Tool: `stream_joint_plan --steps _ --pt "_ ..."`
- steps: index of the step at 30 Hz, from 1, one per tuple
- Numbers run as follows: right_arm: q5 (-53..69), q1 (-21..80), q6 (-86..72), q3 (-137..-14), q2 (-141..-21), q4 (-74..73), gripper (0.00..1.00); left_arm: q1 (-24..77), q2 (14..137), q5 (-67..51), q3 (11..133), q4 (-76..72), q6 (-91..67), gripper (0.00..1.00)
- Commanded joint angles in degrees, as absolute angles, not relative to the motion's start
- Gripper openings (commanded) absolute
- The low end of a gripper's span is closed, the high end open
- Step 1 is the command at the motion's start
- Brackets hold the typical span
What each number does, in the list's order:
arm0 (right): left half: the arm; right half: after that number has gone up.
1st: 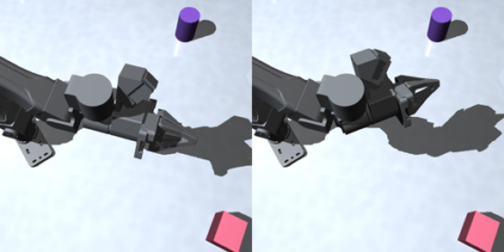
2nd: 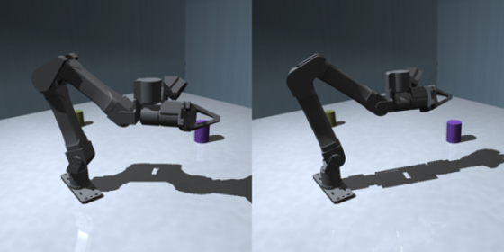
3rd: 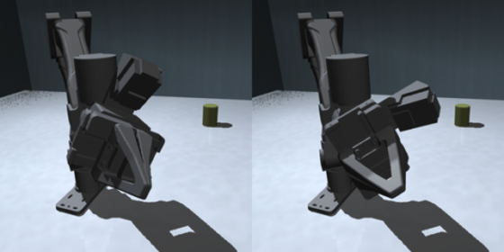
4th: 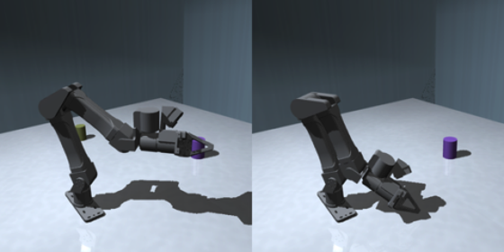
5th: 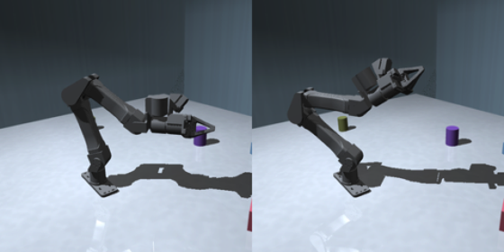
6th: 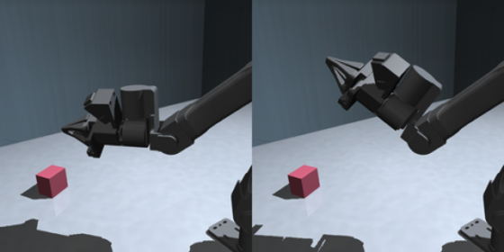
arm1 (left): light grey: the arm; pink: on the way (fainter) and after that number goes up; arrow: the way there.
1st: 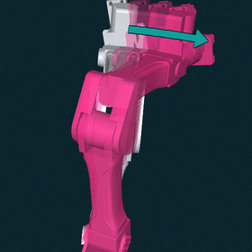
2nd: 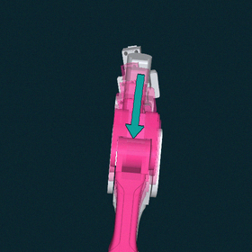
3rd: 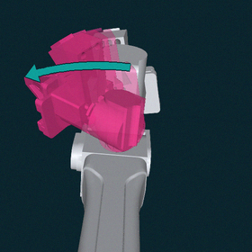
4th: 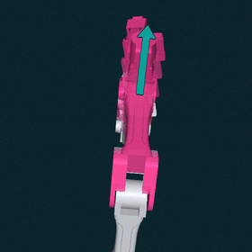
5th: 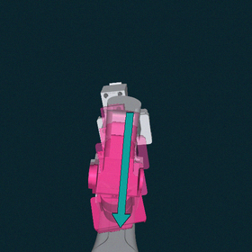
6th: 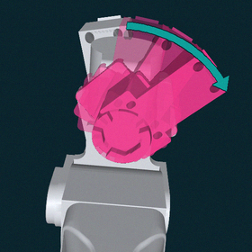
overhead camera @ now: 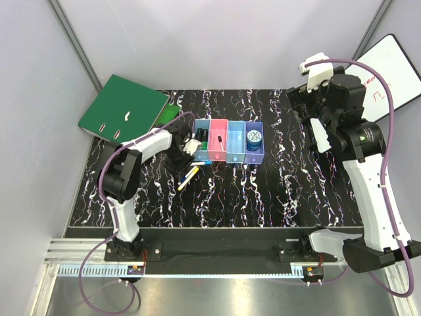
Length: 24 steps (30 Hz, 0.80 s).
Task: Sort the stationery into containers
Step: Move the pen to the center of the board.
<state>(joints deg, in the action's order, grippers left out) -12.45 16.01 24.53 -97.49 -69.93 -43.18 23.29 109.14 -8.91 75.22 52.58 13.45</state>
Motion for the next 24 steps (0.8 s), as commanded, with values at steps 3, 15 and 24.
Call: stream_joint_plan --steps 3,15,24 --pt "-12.0 15.6 23.6 -100.4 -70.2 -42.9 1.0 24.9 108.5 -9.8 74.4 50.9 12.9 0.42" --pt "-12.0 15.7 23.8 -100.5 -70.2 -42.8 1.0 26.5 107.2 -11.0 73.8 51.0 12.6 0.42" --pt "-12.0 15.6 23.6 -100.6 -70.2 -42.8 1.0 27.7 105.2 -12.1 73.9 51.4 12.0 0.42"
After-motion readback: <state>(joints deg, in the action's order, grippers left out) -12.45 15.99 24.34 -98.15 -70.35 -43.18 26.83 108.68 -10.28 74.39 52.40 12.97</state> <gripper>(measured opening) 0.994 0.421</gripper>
